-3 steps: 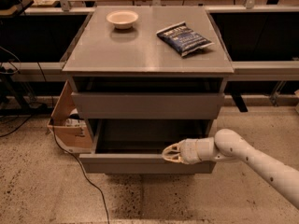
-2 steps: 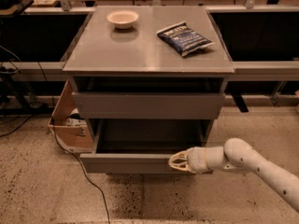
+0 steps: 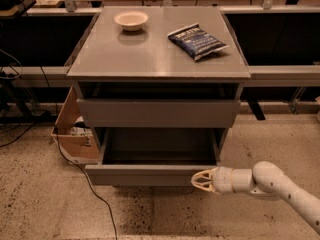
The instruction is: Close middle drawer
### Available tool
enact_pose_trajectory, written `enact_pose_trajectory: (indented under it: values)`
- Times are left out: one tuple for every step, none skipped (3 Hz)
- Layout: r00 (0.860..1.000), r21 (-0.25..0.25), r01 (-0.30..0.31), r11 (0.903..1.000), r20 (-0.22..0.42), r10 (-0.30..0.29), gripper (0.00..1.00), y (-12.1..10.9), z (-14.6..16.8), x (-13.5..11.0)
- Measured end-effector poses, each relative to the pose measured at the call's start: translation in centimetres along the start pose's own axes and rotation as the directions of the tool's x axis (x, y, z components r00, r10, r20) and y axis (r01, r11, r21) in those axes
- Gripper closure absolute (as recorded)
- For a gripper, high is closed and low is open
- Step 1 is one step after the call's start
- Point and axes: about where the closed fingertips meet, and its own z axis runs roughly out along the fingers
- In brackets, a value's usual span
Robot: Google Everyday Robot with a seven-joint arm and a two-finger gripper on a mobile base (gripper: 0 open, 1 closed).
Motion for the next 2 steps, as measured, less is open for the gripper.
enact_pose_trajectory:
  values:
    - [1.0,0.006,-0.004,1.0,-0.001,0.004,1.0,0.13,-0.15,0.39]
    - [0.999,0.026,-0.025,0.9993,0.021,0.025,1.0,0.34,-0.13,0.86]
